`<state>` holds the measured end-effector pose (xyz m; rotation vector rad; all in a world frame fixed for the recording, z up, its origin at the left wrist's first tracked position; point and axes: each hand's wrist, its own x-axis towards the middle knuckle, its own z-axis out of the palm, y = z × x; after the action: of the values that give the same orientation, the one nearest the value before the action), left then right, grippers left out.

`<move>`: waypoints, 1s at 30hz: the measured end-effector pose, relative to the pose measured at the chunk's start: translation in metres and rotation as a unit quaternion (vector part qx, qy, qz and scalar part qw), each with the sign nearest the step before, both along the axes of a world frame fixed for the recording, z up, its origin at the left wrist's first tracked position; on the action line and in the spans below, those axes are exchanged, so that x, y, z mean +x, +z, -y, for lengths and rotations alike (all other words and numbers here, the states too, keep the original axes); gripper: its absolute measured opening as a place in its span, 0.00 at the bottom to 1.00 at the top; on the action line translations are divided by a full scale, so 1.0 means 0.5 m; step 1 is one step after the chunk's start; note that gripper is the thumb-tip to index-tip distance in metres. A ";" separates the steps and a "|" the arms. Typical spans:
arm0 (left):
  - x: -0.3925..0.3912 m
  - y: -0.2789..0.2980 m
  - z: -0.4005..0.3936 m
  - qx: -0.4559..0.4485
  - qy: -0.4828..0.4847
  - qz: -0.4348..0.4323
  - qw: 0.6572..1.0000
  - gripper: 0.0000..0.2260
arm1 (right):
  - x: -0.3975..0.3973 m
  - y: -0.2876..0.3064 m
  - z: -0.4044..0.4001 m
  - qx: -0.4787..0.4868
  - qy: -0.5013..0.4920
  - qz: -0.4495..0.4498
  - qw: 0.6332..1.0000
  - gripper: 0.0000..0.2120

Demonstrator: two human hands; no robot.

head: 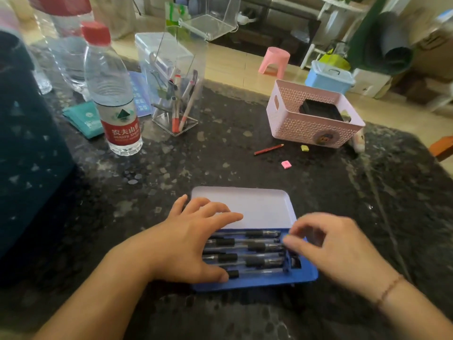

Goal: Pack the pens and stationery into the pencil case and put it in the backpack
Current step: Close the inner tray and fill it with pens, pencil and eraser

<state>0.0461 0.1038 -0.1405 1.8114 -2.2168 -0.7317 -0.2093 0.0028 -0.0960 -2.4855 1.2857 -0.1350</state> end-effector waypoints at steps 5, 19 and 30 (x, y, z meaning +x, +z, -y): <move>-0.014 -0.008 0.004 -0.009 -0.011 0.012 1.000 0.41 | 0.014 0.028 0.194 -0.029 -0.056 -0.081 0.995 0.03; -0.012 -0.006 0.002 0.028 -0.003 0.017 0.999 0.37 | -0.226 -0.039 -0.009 0.053 -0.150 -0.172 0.972 0.10; 0.004 -0.003 0.009 -0.004 0.055 -0.015 0.998 0.24 | -0.016 -0.050 -0.108 -0.181 0.125 0.058 0.974 0.06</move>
<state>0.0482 0.0994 -0.1420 1.8882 -2.0791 -0.7226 -0.2175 0.0568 -0.1211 -2.8699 0.9599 -0.4823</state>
